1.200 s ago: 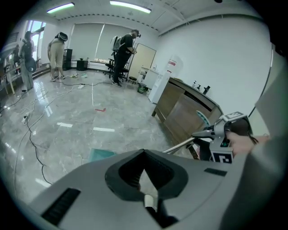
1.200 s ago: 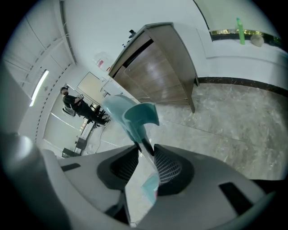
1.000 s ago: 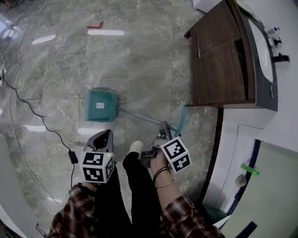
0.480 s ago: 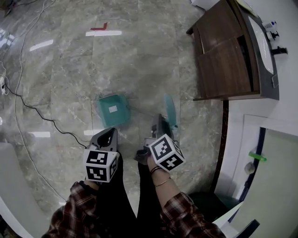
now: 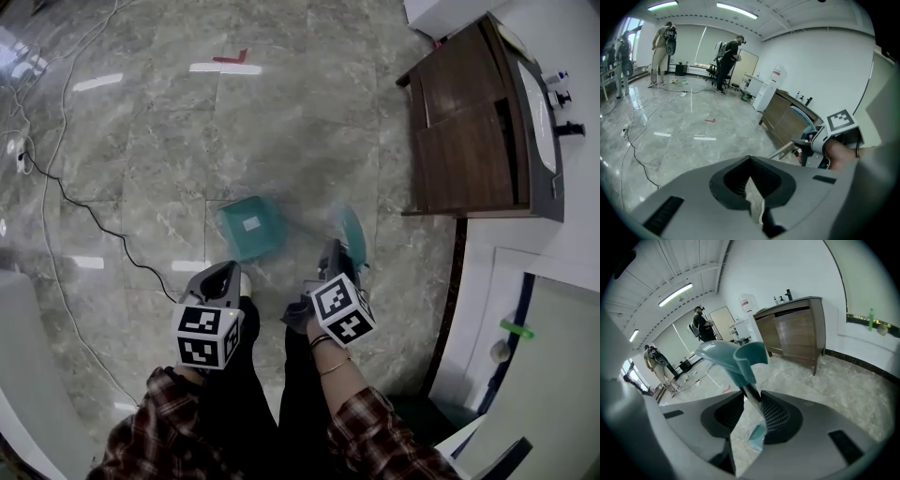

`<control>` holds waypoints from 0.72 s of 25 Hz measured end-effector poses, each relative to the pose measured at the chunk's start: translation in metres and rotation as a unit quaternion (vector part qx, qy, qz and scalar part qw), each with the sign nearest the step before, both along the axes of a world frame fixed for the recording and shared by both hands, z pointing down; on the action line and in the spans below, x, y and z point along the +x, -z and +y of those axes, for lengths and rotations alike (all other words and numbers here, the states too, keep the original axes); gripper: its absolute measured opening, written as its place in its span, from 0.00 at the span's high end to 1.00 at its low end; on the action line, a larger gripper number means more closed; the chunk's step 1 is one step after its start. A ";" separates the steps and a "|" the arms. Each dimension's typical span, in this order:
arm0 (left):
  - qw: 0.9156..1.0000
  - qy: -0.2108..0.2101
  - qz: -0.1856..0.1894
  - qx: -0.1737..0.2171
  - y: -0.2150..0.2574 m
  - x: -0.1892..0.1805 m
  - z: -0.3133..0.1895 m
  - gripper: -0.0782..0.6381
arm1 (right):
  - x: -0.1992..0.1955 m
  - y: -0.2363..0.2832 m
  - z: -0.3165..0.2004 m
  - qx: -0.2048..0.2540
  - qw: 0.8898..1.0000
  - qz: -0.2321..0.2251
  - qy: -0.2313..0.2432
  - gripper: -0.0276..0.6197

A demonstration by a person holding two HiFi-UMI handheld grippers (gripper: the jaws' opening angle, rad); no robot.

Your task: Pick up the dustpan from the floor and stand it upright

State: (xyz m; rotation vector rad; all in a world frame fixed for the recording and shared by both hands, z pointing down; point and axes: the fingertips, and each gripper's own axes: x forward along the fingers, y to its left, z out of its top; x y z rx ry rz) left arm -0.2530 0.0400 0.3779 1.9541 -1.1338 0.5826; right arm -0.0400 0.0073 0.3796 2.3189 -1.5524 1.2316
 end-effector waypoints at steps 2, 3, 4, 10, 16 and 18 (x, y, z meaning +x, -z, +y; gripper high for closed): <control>1.000 0.003 0.004 -0.002 0.000 -0.004 0.003 0.89 | -0.002 -0.001 0.004 -0.005 1.000 -0.007 0.000 0.80; 1.000 0.004 0.007 -0.002 0.000 -0.004 0.004 0.89 | -0.002 -0.002 0.005 -0.007 1.000 -0.009 0.002 0.80; 1.000 0.004 0.009 -0.003 0.000 -0.004 0.005 0.89 | -0.003 -0.002 0.006 -0.009 1.000 -0.008 0.004 0.80; 1.000 -0.010 0.019 0.004 0.005 0.007 0.009 0.89 | -0.006 0.000 0.014 -0.006 1.000 -0.012 0.014 0.80; 0.999 -0.024 0.020 0.008 0.014 0.015 0.013 0.89 | -0.012 -0.003 0.034 -0.028 0.999 -0.039 0.020 0.80; 0.999 -0.029 0.021 0.011 0.024 0.018 0.013 0.89 | -0.020 0.000 0.041 -0.037 0.997 -0.050 0.048 0.80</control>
